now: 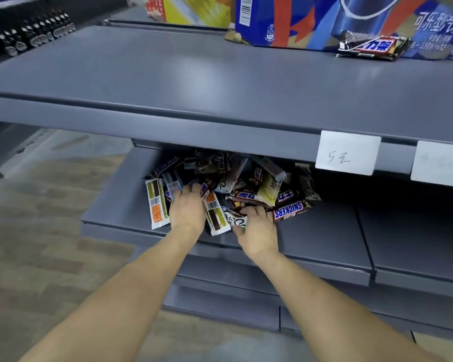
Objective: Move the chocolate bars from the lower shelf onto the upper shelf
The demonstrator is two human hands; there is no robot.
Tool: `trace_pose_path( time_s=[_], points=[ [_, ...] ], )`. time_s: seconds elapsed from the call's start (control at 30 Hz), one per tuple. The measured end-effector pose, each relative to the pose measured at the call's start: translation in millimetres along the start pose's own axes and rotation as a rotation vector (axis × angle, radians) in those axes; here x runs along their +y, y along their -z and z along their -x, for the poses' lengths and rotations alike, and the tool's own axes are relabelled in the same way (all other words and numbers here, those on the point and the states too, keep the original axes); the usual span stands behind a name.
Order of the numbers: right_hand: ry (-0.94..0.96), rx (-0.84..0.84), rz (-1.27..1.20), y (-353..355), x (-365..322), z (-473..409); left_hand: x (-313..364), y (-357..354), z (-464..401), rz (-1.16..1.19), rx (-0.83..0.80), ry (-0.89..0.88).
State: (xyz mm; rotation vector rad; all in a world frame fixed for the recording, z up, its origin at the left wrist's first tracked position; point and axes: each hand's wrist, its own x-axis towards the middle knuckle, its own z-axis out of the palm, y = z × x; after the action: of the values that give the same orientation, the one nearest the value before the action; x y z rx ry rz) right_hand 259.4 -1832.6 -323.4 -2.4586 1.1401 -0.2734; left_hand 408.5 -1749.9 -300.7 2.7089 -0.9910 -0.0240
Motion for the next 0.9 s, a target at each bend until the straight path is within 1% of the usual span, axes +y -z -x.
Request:
trace_pose_path(
  time_s=[0.1, 0.2, 0.37, 0.47, 0.77, 0.9],
  points=[
    [0.037, 0.022, 0.024, 3, -2, 1, 0, 4, 2, 0.028, 0.032, -0.04],
    [0.13, 0.018, 0.099, 11, 2, 5, -1, 11, 4, 0.01, 0.063, -0.074],
    [0.254, 0.06, 0.244, 30, 19, 9, -6, 23, 10, -0.021, 0.1, -0.06],
    [0.265, 0.082, 0.307, 41, 28, 10, -5, 29, 14, -0.047, 0.104, -0.053],
    [0.219, 0.087, 0.217, 50, 52, 20, 7, 41, 36, -0.08, 0.146, -0.014],
    [0.257, 0.126, 0.21, 54, 61, 25, 11, 45, 44, -0.082, 0.152, 0.0]
  ],
)
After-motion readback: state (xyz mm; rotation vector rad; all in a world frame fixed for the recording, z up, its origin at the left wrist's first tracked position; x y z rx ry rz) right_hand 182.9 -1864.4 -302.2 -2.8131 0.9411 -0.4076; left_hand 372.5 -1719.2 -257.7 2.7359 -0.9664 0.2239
